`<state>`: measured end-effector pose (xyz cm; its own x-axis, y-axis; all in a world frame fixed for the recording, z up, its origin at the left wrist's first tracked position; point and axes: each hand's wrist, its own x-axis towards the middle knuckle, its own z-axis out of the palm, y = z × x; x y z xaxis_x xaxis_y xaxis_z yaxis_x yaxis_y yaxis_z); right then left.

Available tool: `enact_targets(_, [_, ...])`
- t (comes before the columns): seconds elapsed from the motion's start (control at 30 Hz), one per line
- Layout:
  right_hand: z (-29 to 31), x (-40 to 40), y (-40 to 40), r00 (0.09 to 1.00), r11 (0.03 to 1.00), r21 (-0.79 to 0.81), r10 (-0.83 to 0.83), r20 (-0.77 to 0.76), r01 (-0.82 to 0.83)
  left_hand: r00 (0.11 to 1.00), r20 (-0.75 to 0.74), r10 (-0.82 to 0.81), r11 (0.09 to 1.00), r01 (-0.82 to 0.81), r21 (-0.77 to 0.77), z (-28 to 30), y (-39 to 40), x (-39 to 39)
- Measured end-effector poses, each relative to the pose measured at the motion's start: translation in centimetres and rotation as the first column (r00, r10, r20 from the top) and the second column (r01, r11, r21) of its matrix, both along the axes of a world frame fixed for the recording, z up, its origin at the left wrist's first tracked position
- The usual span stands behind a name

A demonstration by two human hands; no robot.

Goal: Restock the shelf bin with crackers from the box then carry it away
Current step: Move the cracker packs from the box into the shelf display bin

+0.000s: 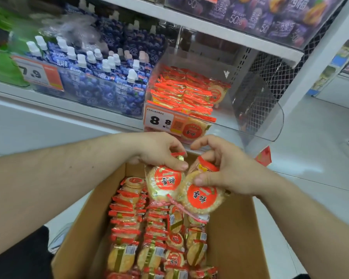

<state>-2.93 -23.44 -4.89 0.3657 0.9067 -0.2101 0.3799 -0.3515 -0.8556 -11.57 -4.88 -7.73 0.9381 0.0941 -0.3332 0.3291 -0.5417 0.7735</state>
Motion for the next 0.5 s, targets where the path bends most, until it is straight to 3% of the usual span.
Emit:
enact_targets(0.1, [-0.9, 0.2, 0.5, 0.99, 0.998, 0.024, -0.063, 0.125, 0.061, 0.997, -0.07, 0.02, 0.98, -0.033, -0.196, -0.4, 0.0, 0.4])
enact_targets(0.2, [-1.4, 0.5, 0.4, 0.974, 0.99, 0.061, -0.133, 0.184, 0.123, 0.983, -0.175, 0.053, 0.875, -0.13, -0.465, -0.4, 0.3, 0.5])
enact_targets(0.37, [-2.3, 1.2, 0.5, 0.969, 0.973, 0.106, -0.218, 0.119, 0.206, 0.966, -0.25, 0.073, 0.613, -0.241, -0.753, -0.1, 0.8, 0.3])
enact_targets(0.5, [-2.3, 1.9, 0.2, 0.942, 0.912, 0.243, -0.335, -0.021, 0.33, 0.985, -0.136, 0.11, 0.425, -0.171, -0.889, -0.7, 1.1, -0.1])
